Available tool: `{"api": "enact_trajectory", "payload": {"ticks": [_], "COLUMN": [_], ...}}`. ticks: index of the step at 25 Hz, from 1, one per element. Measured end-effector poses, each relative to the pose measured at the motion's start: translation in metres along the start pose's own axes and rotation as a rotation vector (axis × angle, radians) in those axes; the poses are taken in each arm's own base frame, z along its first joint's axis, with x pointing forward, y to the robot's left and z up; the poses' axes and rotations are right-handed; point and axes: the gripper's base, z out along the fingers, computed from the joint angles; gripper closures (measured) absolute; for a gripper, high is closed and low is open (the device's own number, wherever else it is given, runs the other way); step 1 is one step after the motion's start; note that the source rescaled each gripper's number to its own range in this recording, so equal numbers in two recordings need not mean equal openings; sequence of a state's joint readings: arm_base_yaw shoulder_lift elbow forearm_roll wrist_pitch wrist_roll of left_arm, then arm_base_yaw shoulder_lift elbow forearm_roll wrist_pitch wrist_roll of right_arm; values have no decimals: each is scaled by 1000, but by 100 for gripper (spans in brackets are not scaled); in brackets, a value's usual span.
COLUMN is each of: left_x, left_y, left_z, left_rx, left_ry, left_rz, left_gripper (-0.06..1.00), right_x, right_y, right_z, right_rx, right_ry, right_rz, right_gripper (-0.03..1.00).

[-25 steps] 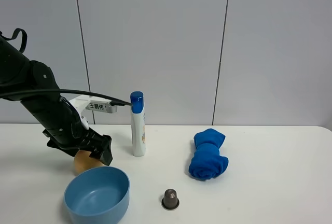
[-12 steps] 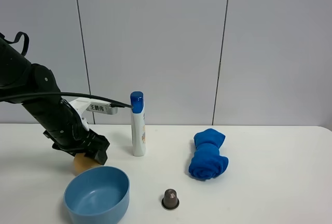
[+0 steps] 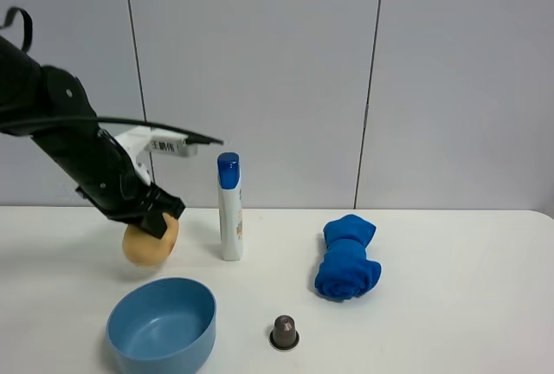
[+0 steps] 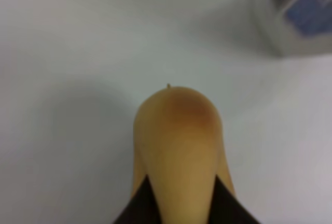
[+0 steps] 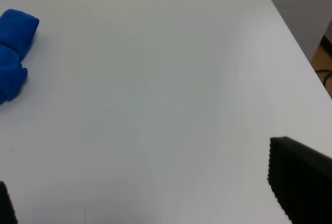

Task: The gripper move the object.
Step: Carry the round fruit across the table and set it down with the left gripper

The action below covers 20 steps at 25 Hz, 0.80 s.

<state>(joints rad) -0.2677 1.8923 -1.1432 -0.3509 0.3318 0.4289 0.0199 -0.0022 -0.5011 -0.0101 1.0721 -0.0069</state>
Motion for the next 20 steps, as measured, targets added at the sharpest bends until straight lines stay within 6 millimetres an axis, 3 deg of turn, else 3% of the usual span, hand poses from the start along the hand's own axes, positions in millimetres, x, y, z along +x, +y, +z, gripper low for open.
{"api": "enact_trajectory", "payload": {"ticks": [5, 10, 15, 20], "left_x": [-38, -47, -43, -35], "left_y": [-11, -48, -102, -148], "left_z": [-75, -130, -143, -125], "left_rx": [33, 129, 225, 288], "left_ry": [-132, -224, -248, -245], "left_rz": [29, 82, 326, 535], "left_gripper": [92, 93, 94, 94], "right_x": [0, 0, 0, 0], "right_y": [0, 0, 0, 0], "right_z": [0, 0, 0, 0], "right_rx": [0, 0, 0, 0], "right_ry": [0, 0, 0, 0], "right_rz": [0, 0, 0, 0], "right_gripper": [-3, -3, -3, -3]}}
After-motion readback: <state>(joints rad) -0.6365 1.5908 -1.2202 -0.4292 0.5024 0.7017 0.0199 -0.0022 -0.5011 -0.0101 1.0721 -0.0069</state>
